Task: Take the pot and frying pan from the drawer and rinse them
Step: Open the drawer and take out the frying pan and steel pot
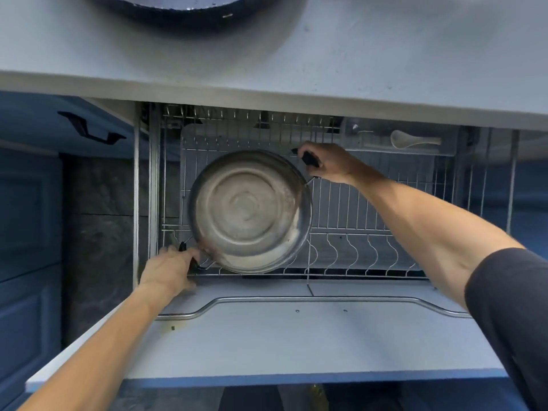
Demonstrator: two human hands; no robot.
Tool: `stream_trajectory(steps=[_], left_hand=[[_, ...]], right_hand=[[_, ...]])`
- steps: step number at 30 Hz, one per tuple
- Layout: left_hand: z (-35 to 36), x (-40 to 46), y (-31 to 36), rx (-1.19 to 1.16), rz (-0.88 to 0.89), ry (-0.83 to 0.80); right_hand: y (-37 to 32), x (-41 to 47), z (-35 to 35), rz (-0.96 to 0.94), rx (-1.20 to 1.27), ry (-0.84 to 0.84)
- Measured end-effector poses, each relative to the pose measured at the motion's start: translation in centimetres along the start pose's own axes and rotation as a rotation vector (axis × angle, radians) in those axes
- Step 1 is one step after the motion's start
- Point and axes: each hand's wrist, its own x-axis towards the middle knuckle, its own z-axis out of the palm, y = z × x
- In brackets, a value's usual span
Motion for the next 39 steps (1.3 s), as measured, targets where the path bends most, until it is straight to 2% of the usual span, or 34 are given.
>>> stream_trajectory(steps=[2, 4, 6, 9, 14, 17, 20, 24, 28, 30, 32, 35, 39], left_hand=[[-0.7, -0.5, -0.1, 0.005, 0.021, 0.135], [-1.7, -1.3, -0.6, 0.001, 0.070, 0.273], [-3.0, -2.6, -1.2, -0.048, 0.156, 0.386], [-5.3, -5.3, -1.8, -0.050, 0.270, 0.522], [-9.8, -11.8, -0.3, -0.056, 0.472, 0.624], [-12.6, -15.1, 1.7, -0.015, 0.603, 0.577], [-16.0, -18.0, 5.1, -0.105, 0.645, 0.524], [-21.4, -20.4, 10.9, -0.346, 0.694, 0.571], [-28.7, -22.2, 17.1, -0.614, 0.790, 0.724], [-32.7, -22.6, 20.0, -0.704, 0.873, 0.741], [-36.4, -22.4, 22.7, -0.758, 0.955, 0.715], [-40.9, -20.2, 25.8, -0.829, 0.977, 0.649], [-44.9, -15.9, 28.5, -0.670, 0.889, 0.687]], right_hand=[[1.1, -1.8, -0.7, 0.040, 0.022, -0.035], [1.8, -4.0, -1.1, 0.081, 0.081, 0.011], [1.9, -6.8, -1.6, 0.133, 0.202, 0.049], [2.4, -12.1, -2.5, 0.212, 0.333, 0.015], [2.2, -22.1, -5.2, 0.267, 0.431, -0.023], [1.8, -29.3, -8.2, 0.254, 0.482, 0.011], [2.0, -36.1, -11.6, 0.246, 0.444, 0.153], [3.3, -43.3, -16.0, 0.269, 0.399, 0.400], [2.7, -46.6, -20.6, 0.204, 0.637, 0.625], [2.9, -46.6, -23.3, 0.140, 0.760, 0.835], [4.2, -45.7, -26.0, 0.118, 0.755, 1.001], [7.8, -43.1, -29.3, 0.160, 0.731, 1.071], [12.6, -39.0, -31.7, 0.213, 0.727, 1.022]])
